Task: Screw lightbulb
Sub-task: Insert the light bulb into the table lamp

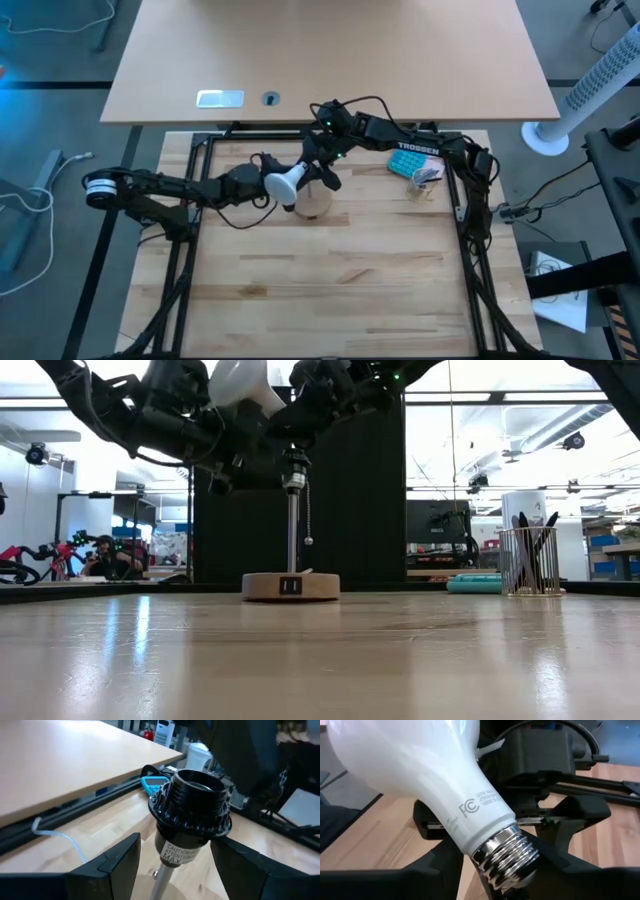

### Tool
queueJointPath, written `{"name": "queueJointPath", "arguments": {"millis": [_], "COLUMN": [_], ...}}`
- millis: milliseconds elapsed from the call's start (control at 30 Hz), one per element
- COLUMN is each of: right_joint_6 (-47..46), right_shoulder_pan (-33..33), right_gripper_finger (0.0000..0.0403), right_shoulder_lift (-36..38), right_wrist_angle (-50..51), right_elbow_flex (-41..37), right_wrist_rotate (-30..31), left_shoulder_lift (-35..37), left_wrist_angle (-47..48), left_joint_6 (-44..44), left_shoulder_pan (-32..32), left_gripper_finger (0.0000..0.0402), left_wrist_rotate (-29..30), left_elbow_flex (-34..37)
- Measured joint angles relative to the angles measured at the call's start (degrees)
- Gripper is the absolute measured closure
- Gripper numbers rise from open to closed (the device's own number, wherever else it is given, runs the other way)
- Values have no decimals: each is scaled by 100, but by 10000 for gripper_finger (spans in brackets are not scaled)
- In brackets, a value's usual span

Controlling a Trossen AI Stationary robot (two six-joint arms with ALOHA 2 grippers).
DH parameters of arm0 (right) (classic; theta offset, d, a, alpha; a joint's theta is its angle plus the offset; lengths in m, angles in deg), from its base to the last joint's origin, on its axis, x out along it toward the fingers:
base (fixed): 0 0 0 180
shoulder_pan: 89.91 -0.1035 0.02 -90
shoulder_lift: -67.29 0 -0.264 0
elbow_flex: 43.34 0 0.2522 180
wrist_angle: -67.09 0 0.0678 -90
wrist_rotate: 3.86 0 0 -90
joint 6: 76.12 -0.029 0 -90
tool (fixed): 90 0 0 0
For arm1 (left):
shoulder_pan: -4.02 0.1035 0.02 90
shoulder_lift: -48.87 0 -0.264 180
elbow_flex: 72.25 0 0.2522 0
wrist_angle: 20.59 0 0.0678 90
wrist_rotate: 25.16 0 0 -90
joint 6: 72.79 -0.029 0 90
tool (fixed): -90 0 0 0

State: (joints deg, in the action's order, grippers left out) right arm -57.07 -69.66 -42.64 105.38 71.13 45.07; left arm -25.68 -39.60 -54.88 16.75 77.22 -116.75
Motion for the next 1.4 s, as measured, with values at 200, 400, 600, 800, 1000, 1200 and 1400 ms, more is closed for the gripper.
{"name": "queueJointPath", "arguments": {"millis": [200, 400, 600, 800, 1000, 1200, 1400], "right_joint_6": [-106, -117, -115, -114, -114, -189, -258], "right_shoulder_pan": [0, 0, 0, 0, 0, 0, 0], "right_gripper_finger": [270, 287, 310, 319, 317, 328, 331], "right_shoulder_lift": [0, 0, 0, 0, 0, 0, 0], "right_wrist_angle": [28, 116, 229, 258, 269, 267, 268], "right_elbow_flex": [0, 0, 0, 0, 0, 0, 0], "right_wrist_rotate": [58, 65, 65, 63, 65, 67, 64], "left_shoulder_lift": [3, 8, 67, 267, 717, 1059, 1148], "left_wrist_angle": [37, 70, 109, 563, 1011, 1609, 1690], "left_joint_6": [541, 878, 863, 608, 415, 400, 366], "left_shoulder_pan": [-7, -4, -4, -4, 7, 11, -24], "left_gripper_finger": [170, 170, 170, 170, 170, 170, 170], "left_wrist_rotate": [-145, -309, -381, -264, -226, -81, -82], "left_elbow_flex": [2, 1, 0, 2, 2, 2, 2]}}
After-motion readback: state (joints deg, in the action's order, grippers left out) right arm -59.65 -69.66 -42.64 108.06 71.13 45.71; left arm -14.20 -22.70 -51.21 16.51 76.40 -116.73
